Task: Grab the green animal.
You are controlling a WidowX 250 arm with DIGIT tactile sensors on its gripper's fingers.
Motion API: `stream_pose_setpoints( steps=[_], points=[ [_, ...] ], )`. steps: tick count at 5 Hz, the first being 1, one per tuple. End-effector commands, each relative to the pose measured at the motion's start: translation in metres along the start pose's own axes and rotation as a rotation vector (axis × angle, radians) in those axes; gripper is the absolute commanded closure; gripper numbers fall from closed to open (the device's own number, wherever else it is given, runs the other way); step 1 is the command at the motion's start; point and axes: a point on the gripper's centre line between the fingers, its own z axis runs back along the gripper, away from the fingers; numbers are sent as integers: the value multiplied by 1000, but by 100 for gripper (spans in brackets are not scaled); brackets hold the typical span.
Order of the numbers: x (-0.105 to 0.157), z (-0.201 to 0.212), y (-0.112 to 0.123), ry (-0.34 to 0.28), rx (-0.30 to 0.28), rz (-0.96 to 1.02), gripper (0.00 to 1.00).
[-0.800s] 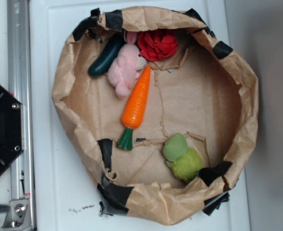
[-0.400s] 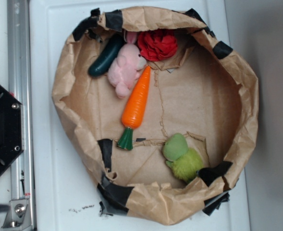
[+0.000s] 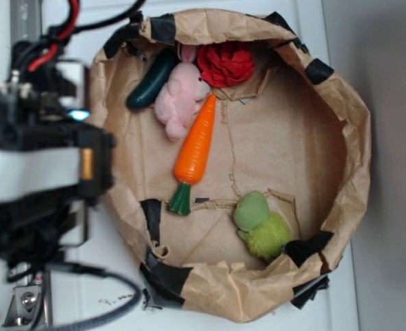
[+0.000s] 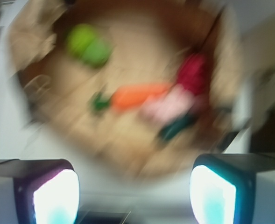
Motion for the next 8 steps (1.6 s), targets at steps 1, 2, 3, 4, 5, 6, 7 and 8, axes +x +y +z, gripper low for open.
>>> stream_pose_setpoints(
  steps=[1,2,3,4,5,6,7,8],
  points=[
    [32,-85,19,210,-180,-14,0],
    [40,-100,25,19,-121,17,0],
    [53,-112,17,-40,-167,-50,0],
    [66,-104,-34,-194,-260,-258,0],
    [74,-92,-66,-273,-350,-372,0],
    [86,-103,-88,-285,-363,-441,0],
    [93,-122,-99,-256,-338,-476,0],
    [103,-153,-95,-209,-326,-443,0]
  ],
)
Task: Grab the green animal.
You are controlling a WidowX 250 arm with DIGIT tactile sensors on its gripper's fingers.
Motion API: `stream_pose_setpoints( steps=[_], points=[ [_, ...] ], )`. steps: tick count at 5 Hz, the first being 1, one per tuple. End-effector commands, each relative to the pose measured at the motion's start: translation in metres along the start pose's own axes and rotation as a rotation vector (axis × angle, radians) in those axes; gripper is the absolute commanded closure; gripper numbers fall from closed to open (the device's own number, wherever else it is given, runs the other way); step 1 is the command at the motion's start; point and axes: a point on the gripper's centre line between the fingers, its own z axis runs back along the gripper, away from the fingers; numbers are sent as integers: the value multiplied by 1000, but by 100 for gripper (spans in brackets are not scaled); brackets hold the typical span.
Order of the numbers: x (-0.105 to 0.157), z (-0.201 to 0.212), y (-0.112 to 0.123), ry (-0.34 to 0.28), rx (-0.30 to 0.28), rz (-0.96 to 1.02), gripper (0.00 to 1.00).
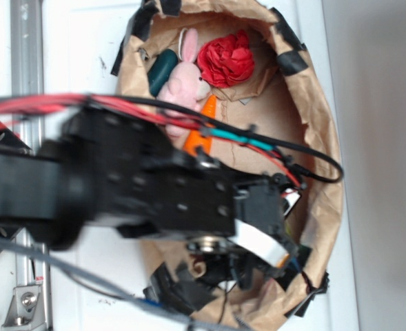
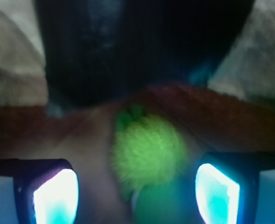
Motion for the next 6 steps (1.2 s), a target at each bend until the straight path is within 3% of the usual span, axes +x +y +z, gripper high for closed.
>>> stream_pose_setpoints(
  steps=[1,2,3,4,5,6],
  points=[
    [15,-29,8,24,25,37,100],
    [6,-26,11,34,12,81,100],
    [-7,8,20,13,34,153,100],
    [-20,65,42,61,66,217,100],
    [-27,125,55,252,231,403,100],
    [-29,155,57,299,252,652,100]
  ],
)
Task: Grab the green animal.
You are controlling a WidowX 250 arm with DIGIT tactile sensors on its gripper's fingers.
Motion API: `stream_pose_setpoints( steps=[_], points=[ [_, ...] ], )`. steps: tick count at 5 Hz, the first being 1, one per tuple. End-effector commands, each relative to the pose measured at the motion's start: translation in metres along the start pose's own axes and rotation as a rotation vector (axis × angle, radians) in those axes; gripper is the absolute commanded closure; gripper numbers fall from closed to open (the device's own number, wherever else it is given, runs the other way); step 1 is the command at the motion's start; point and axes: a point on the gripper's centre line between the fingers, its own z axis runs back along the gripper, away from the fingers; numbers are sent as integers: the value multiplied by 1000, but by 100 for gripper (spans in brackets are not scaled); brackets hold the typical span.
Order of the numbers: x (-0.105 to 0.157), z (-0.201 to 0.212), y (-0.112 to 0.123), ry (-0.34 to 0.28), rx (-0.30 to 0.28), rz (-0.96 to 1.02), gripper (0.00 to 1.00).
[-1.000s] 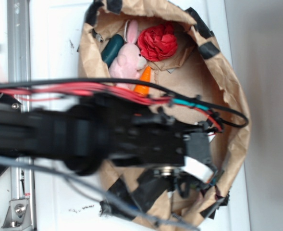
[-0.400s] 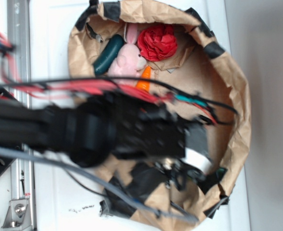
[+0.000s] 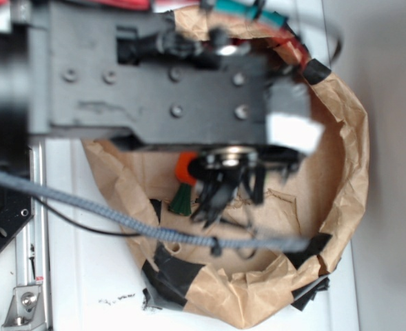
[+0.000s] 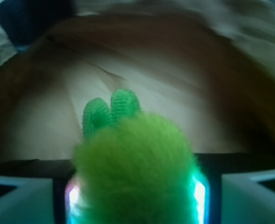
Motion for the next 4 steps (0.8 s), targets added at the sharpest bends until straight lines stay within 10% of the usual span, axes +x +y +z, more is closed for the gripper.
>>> stream_pose_setpoints(
  steps=[1,4],
  points=[
    [-1,51,2,126,68,347,100],
    [-15,46,-1,144,66,363,100]
  ],
)
